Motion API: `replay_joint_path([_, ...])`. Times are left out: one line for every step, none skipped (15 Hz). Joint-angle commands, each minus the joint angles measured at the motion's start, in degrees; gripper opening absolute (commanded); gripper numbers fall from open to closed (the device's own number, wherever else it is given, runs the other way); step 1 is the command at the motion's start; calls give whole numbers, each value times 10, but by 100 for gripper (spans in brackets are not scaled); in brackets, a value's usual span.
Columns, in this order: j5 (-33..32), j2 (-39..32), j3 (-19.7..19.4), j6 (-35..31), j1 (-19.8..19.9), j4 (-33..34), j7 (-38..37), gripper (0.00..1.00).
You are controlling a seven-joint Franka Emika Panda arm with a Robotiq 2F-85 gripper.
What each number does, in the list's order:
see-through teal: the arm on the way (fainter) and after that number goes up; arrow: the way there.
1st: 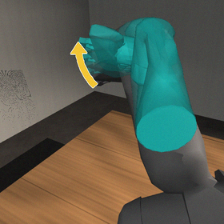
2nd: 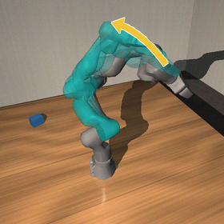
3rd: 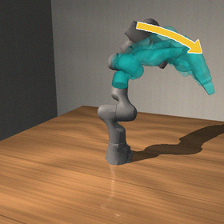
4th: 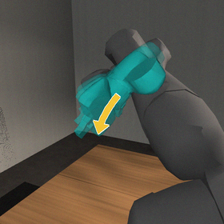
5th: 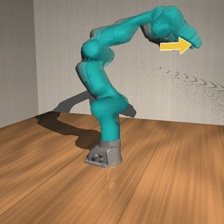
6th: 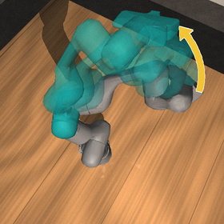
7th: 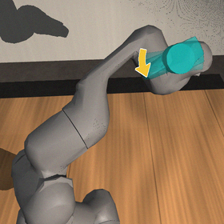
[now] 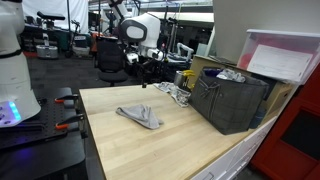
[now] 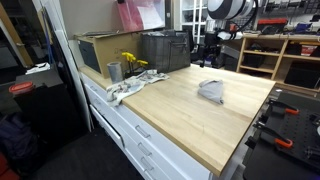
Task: Fold the grey towel into a triangular shape
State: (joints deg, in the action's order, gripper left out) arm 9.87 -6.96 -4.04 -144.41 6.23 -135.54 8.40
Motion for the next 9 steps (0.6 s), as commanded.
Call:
replay_joint_path([-69,11,-23,54,7,28,-31,100])
replay_joint_path([-72,14,-26,64,10,35,-26,100])
replay_joint_path([-68,16,-28,79,12,43,-21,100])
replay_joint_path([-68,20,-30,98,14,52,-21,100])
replay_joint_path([-58,23,-30,115,16,61,-13,100])
replay_joint_path([-51,27,-29,127,17,69,-5,100])
replay_joint_path([-45,31,-29,138,18,76,2,100])
replay_joint_path([-21,41,-27,151,21,80,28,100])
replay_joint_path([-16,48,-28,158,21,84,33,100])
